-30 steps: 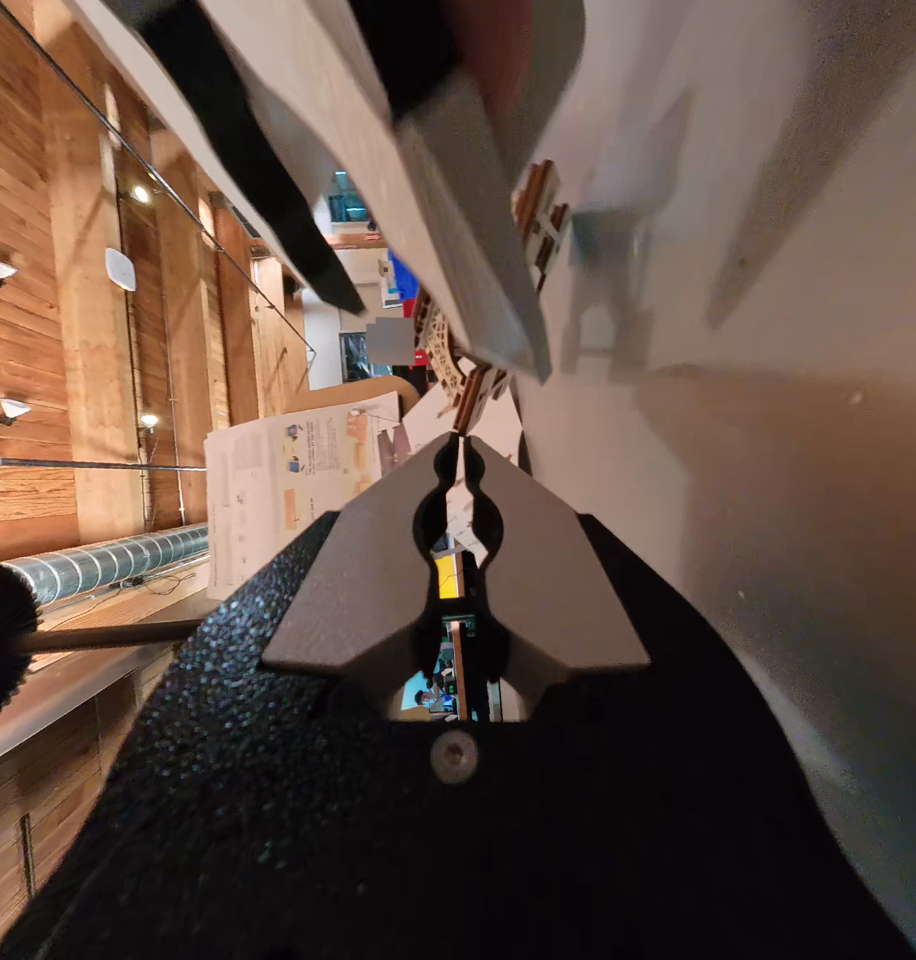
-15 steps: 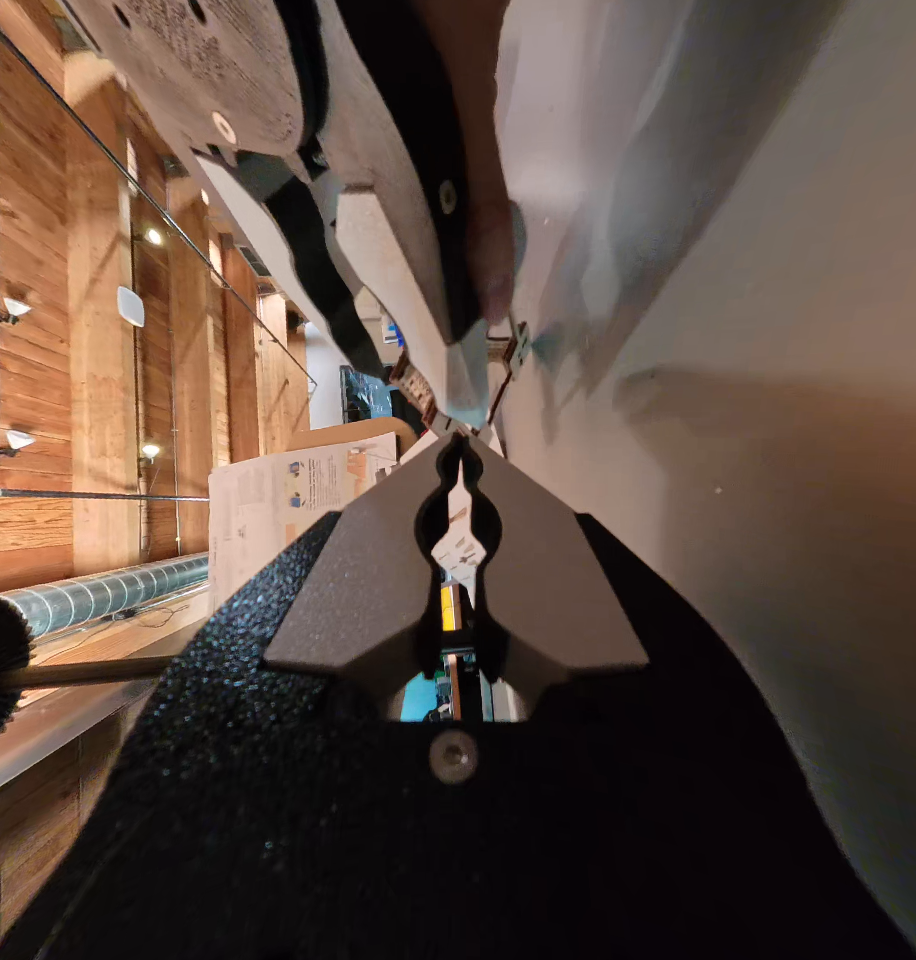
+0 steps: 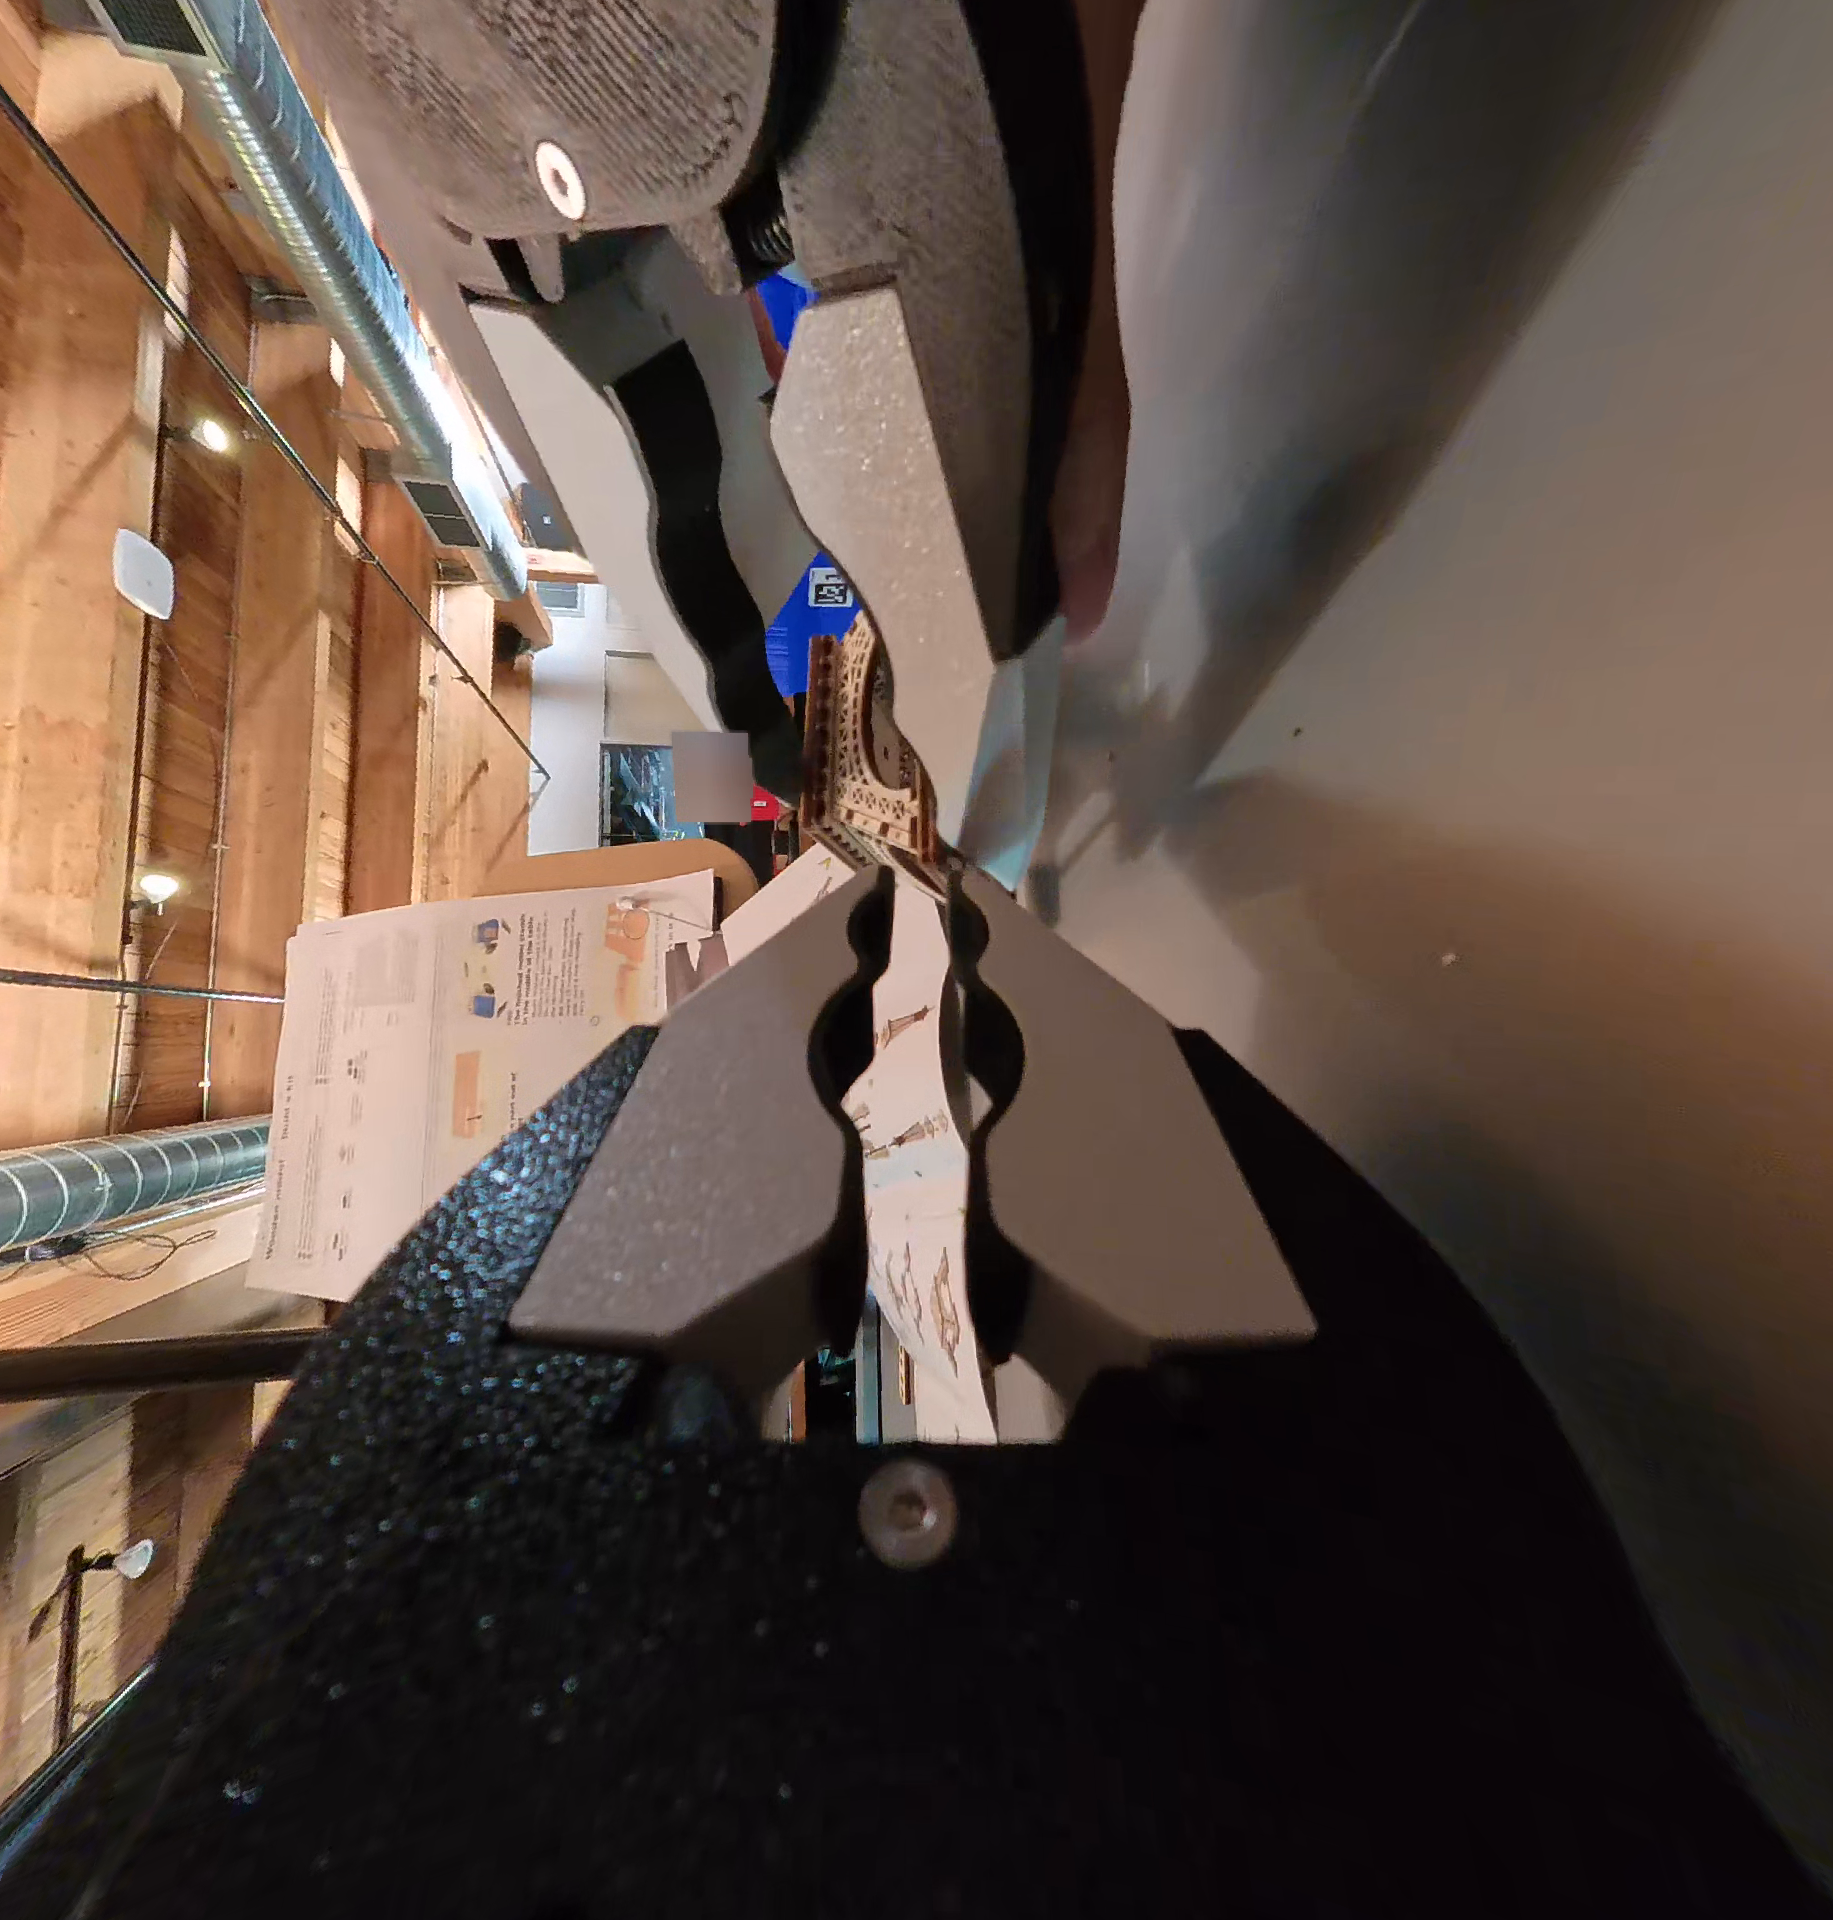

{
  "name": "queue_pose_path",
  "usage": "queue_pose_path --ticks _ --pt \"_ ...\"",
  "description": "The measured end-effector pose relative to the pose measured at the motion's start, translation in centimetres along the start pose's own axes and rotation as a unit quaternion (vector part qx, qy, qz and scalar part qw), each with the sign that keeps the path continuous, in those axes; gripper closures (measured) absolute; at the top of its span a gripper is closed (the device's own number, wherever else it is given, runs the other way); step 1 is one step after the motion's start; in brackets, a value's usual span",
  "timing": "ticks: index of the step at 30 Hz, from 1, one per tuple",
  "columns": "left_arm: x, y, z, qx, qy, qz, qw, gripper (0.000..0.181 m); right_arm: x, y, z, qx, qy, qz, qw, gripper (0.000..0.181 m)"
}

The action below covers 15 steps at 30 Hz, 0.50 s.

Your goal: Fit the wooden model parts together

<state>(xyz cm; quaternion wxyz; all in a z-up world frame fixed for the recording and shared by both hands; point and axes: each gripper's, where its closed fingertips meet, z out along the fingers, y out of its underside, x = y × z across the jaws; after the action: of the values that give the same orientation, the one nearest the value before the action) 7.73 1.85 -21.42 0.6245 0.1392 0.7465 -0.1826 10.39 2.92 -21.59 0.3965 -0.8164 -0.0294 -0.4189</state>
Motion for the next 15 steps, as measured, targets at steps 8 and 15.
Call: queue_pose_path --ticks 8,15 --pt "0.2 0.0 0.2 0.004 -0.004 0.011 1.0 0.172 -0.2 -0.2 -0.3 0.01 -0.026 0.015 1.0 0.131" --pt "1.4 0.4 0.2 0.015 0.035 0.006 0.999 0.156 -0.2 -0.1 -0.3 0.02 -0.034 0.02 0.999 0.132"
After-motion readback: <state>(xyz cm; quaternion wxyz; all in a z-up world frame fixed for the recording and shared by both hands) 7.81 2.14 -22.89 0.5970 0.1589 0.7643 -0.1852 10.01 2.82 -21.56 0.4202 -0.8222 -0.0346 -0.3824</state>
